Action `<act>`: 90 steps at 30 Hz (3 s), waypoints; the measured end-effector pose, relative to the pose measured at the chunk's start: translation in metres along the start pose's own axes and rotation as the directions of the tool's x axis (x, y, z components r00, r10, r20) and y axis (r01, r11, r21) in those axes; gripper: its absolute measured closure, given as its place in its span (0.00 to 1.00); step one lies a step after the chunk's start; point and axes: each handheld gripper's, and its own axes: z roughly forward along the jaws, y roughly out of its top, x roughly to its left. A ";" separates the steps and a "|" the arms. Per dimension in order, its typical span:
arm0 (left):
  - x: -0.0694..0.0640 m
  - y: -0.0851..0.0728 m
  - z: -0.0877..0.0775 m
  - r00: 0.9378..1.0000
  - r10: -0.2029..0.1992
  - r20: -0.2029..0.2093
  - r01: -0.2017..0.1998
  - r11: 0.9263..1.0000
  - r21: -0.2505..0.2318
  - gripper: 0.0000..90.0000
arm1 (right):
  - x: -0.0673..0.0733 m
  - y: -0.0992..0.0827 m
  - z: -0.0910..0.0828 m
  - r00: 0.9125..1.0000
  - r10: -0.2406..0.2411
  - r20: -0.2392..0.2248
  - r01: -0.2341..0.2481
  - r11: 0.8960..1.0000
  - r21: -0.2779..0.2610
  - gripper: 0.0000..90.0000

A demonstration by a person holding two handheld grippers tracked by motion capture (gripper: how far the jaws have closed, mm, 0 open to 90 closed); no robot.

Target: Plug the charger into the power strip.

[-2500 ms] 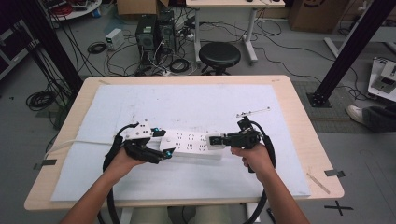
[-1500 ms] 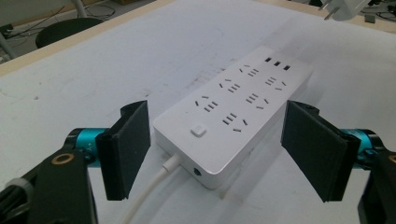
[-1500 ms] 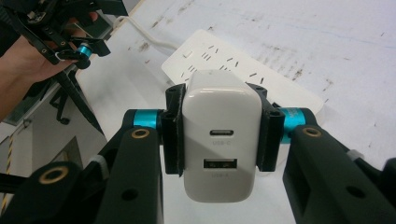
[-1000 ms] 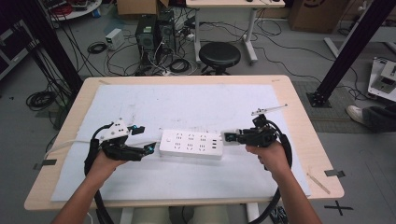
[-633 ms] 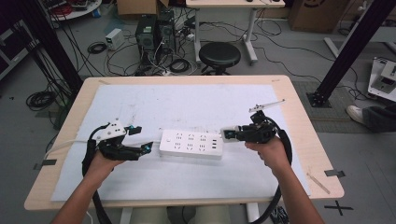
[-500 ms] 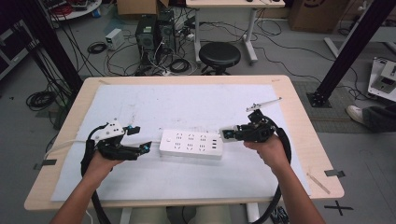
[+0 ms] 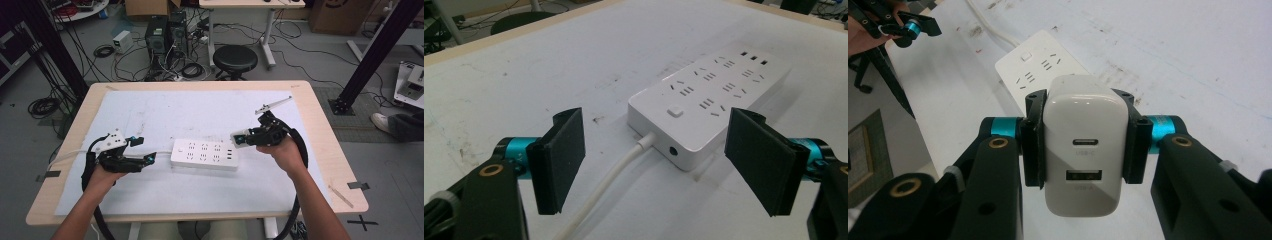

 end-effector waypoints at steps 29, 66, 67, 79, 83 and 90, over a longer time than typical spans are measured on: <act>0.010 -0.009 -0.006 1.000 -0.022 -0.008 0.022 1.000 -0.010 0.27 | 0.008 0.043 0.033 0.990 -0.143 0.020 0.139 0.982 0.124 0.70; 0.015 -0.019 -0.006 0.999 -0.043 -0.011 0.043 0.999 -0.014 0.27 | 0.002 0.055 0.080 0.940 -0.340 -0.025 0.324 0.870 0.372 0.70; 0.015 -0.019 -0.006 0.999 -0.044 -0.012 0.044 0.999 -0.013 0.27 | 0.002 0.055 0.081 0.936 -0.351 -0.029 0.335 0.862 0.380 0.70; 0.016 -0.021 -0.007 0.999 -0.048 -0.014 0.048 0.999 -0.011 0.27 | 0.006 0.054 0.091 0.901 -0.430 -0.063 0.412 0.800 0.436 0.70; 0.015 -0.022 -0.006 0.999 -0.049 -0.011 0.048 0.999 -0.008 0.27 | 0.006 0.053 0.095 0.893 -0.444 -0.069 0.424 0.782 0.456 0.70; 0.016 -0.022 -0.007 0.999 -0.052 -0.013 0.052 0.999 -0.010 0.27 | 0.008 0.053 0.101 0.882 -0.464 -0.081 0.444 0.764 0.468 0.70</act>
